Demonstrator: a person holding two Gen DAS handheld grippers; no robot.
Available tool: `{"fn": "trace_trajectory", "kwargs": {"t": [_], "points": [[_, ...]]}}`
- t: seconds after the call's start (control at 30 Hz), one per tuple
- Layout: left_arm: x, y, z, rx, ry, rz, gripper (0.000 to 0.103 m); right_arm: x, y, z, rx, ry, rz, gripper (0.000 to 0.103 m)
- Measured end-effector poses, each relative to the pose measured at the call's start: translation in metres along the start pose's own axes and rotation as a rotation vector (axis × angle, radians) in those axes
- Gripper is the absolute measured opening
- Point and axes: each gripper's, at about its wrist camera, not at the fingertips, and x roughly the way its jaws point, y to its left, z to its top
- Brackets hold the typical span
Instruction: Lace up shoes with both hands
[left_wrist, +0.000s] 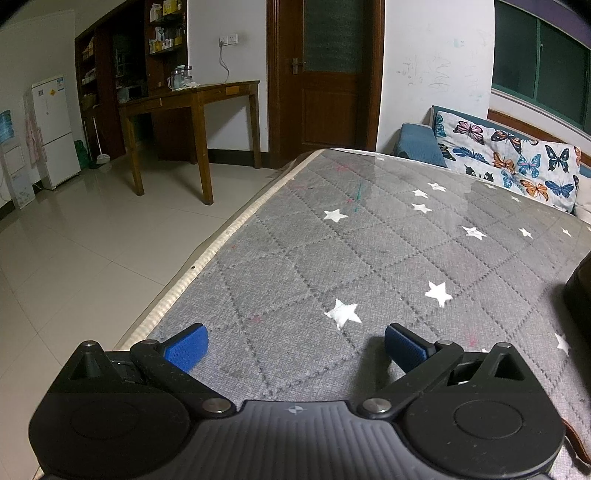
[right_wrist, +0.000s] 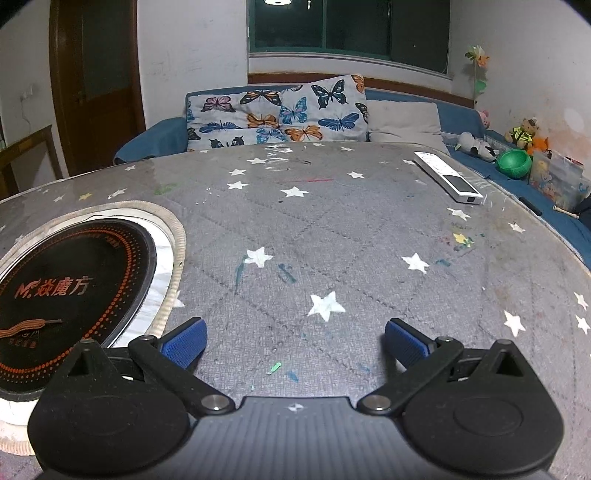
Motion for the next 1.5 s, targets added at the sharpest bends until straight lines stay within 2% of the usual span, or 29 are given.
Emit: {"fn": "trace_trajectory", "kwargs": {"t": [1.5], "points": [[0.0025,-0.0022,0.0021,0.001,0.000,0.001,0.103,0.0002,-0.0001,0.0000,-0.001,-0.001,-0.001,0.103]]}}
